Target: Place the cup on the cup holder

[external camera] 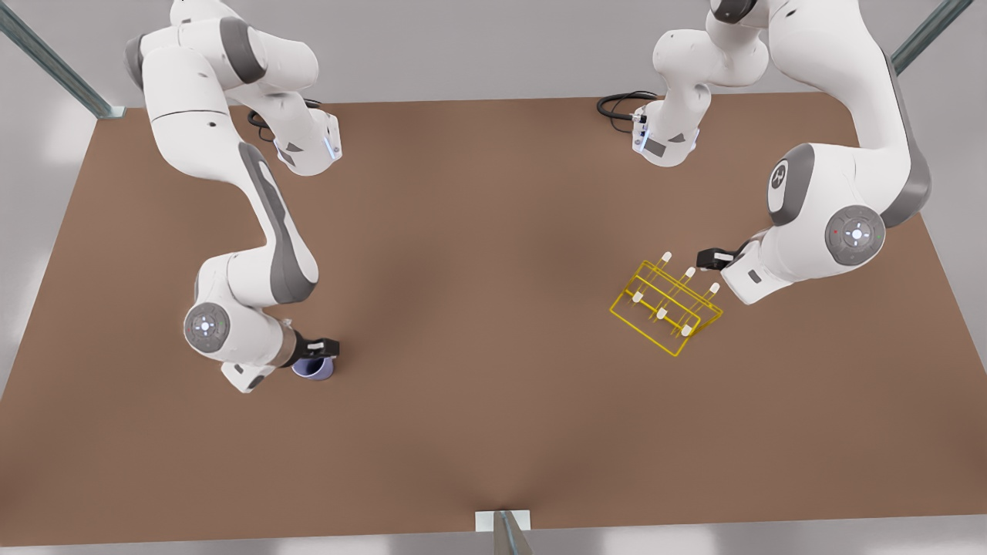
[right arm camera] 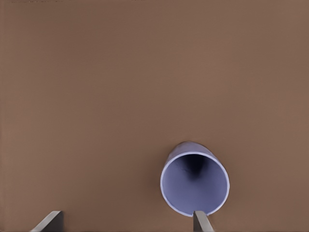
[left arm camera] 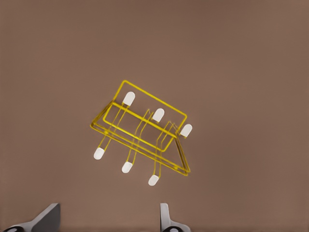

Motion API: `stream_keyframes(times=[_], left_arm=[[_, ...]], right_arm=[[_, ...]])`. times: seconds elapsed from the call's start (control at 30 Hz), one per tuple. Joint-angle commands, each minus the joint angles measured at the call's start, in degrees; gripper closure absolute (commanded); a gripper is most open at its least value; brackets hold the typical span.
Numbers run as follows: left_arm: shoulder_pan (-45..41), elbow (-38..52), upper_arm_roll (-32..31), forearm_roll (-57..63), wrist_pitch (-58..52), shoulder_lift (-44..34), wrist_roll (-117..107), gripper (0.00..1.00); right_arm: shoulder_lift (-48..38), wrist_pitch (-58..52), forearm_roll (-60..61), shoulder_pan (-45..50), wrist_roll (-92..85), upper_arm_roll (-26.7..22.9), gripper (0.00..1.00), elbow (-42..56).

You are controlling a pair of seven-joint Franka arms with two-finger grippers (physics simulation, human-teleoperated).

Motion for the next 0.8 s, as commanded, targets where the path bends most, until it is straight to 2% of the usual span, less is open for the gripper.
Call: stream_keyframes(times=[0.0,0.17,0.43,0.53,0.77], left_arm=[[0.0,0.02,0.01,0.04,-0.25,0.02,0.04,0.0],[0.0,0.02,0.1,0.04,-0.25,0.11,0.04,0.0],[0.0,0.02,0.1,0.04,-0.25,0.28,-0.04,0.0],[0.0,0.02,0.1,0.04,-0.25,0.37,-0.04,0.0],[0.0,0.02,0.1,0.04,-0.25,0.46,-0.04,0.0]], right_arm=[[0.96,3.78,1.02,0.11,4.34,0.43,0.0,0.08],[4.21,8.79,0.23,-0.16,4.08,0.79,0.0,0.08],[4.21,4.75,-3.81,0.02,3.99,0.87,0.0,-1.86],[2.72,4.83,-3.81,-0.07,3.9,0.96,0.0,-5.11],[5.8,8.44,-4.69,-0.07,3.9,0.79,0.0,-4.67]])
